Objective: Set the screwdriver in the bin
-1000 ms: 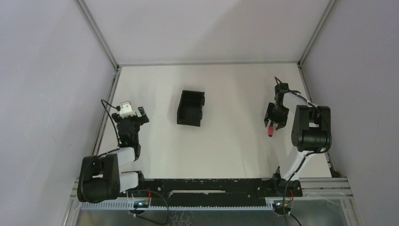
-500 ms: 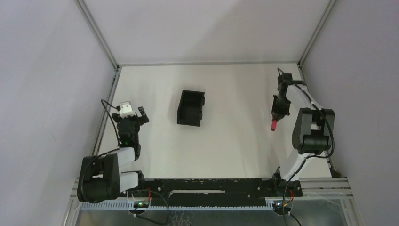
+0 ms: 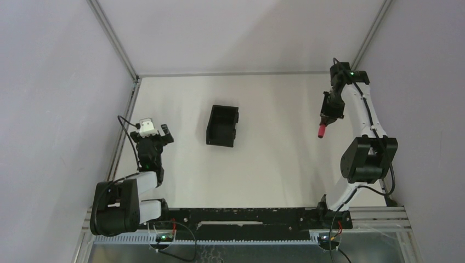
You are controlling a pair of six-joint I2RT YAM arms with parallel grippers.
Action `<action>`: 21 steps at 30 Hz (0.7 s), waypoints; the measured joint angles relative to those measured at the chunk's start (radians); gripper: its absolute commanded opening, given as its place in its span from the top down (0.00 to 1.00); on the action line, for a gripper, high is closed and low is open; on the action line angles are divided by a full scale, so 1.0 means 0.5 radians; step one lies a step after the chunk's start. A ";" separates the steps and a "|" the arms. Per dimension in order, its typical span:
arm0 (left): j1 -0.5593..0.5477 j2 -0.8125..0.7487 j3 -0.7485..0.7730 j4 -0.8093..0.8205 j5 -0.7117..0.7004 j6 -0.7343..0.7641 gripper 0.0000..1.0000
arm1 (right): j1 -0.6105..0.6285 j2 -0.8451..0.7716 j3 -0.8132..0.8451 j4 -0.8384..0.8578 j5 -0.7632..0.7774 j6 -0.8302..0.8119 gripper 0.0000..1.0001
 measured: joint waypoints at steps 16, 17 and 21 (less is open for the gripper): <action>0.000 0.000 0.000 0.000 0.000 0.000 0.00 | 1.196 0.621 0.860 0.297 -0.304 0.424 1.00; 0.000 0.000 0.000 0.000 0.000 0.000 0.00 | 1.266 0.707 0.980 0.314 -0.317 0.436 1.00; 0.000 0.000 0.000 0.000 0.000 0.000 0.00 | 1.460 0.932 1.286 0.404 -0.352 0.459 1.00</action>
